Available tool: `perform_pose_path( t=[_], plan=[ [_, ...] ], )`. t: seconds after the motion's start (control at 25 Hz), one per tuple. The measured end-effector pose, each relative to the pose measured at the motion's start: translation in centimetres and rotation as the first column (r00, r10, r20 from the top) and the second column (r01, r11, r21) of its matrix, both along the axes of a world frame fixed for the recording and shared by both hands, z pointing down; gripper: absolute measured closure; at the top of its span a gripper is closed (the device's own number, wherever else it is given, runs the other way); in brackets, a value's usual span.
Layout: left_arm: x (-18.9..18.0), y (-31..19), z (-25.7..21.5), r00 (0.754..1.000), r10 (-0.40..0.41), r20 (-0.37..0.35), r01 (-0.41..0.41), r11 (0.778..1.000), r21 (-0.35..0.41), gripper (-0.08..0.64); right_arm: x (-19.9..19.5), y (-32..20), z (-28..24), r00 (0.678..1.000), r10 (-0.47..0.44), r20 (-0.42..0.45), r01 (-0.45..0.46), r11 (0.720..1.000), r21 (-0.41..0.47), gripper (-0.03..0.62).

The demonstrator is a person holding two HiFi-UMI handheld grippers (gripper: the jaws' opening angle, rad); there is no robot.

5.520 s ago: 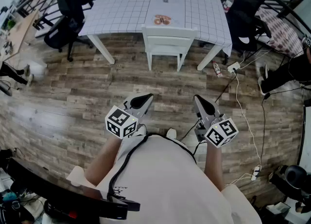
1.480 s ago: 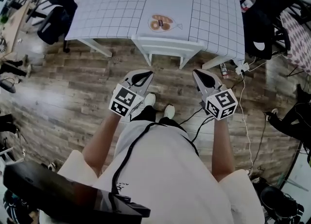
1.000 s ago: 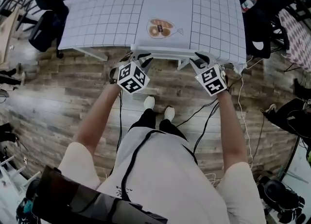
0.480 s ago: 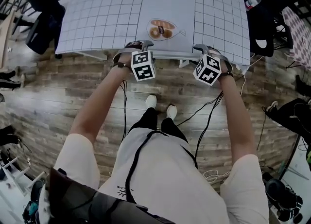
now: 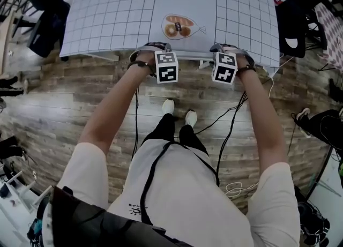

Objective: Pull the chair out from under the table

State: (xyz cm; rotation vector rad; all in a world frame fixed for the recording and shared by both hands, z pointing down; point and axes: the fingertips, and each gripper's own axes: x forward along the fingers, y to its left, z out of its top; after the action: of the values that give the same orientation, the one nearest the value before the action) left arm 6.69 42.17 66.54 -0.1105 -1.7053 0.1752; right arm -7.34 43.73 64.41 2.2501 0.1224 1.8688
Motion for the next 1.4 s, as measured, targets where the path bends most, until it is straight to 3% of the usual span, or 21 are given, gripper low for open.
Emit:
perform_pose_path(
  t=[0.12, 0.2, 0.48, 0.76, 1.4],
  plan=[
    [0.2, 0.8, 0.4, 1.0, 0.005, -0.019, -0.005, 0.999, -0.044, 0.428, 0.2, 0.2, 0.7, 1.0, 0.004, 0.007, -0.004, 1.0, -0.004, 0.492],
    [0.1, 1.2, 0.4, 1.0, -0.017, -0.004, 0.017, 0.999, -0.039, 0.463, 0.2, 0.4, 0.8, 1.0, 0.027, -0.004, -0.027, 1.0, 0.012, 0.505],
    [0.0, 0.5, 0.1, 0.997, -0.069, 0.019, 0.068, 0.996, 0.056, 0.476, 0.0, -0.3, 0.6, 0.999, 0.044, 0.011, -0.044, 0.996, 0.075, 0.511],
    [0.2, -1.5, -0.1, 0.999, -0.037, 0.005, 0.036, 0.996, 0.08, 0.477, 0.2, -2.9, 0.5, 0.998, 0.064, -0.015, -0.061, 0.99, 0.124, 0.511],
    [0.6, -12.9, -0.5, 1.0, -0.029, -0.002, 0.029, 0.992, 0.126, 0.477, 0.5, -14.3, 0.0, 0.997, 0.052, -0.057, -0.041, 0.982, 0.185, 0.511]
  ],
)
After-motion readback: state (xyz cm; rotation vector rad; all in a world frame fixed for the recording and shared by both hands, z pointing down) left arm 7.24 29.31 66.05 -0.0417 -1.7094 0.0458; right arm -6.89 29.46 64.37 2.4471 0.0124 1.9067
